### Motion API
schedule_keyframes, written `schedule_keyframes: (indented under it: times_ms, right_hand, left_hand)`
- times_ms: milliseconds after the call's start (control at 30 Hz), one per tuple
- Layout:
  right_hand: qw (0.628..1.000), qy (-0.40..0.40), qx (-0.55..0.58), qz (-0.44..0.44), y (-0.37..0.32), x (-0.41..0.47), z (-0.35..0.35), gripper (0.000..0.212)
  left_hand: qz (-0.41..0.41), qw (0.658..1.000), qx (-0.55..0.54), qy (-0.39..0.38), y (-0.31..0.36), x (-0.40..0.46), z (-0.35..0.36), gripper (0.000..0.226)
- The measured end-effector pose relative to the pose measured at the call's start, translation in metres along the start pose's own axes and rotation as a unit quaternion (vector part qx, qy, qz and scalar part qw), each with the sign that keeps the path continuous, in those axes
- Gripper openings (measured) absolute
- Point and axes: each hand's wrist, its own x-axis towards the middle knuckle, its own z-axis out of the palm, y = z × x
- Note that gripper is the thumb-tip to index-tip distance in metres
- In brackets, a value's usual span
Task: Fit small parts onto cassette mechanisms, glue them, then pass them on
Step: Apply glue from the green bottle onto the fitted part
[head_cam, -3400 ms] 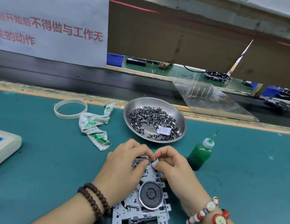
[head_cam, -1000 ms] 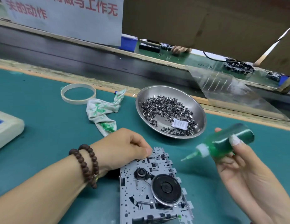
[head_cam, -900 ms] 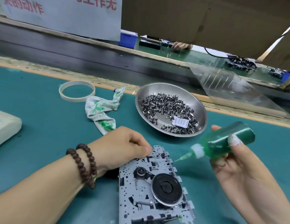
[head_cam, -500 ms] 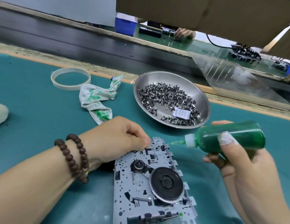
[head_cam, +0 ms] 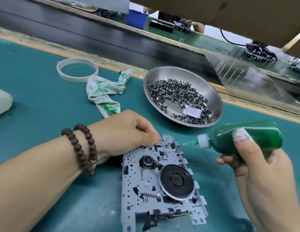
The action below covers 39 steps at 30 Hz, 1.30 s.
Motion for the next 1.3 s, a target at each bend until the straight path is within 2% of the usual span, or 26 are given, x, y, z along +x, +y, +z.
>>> schedule_keyframes:
  times_ms: [667,833,1300]
  right_hand:
    - [0.999,-0.021,-0.008,-0.030,0.0017,-0.0002,0.0011,0.027]
    - [1.000,-0.008,-0.013,-0.016,0.0028,0.0008,-0.0010,0.040]
    - [1.000,0.001,-0.021,-0.016,0.0026,0.0004,-0.0003,0.043]
  left_hand:
    - [0.004,1.000,0.001,0.007,0.0004,0.0005,0.0007,0.014]
    - [0.006,1.000,0.002,0.004,0.0000,0.0009,0.0004,0.013]
    - [0.003,1.000,-0.002,0.002,-0.0001,0.0007,0.0004,0.014]
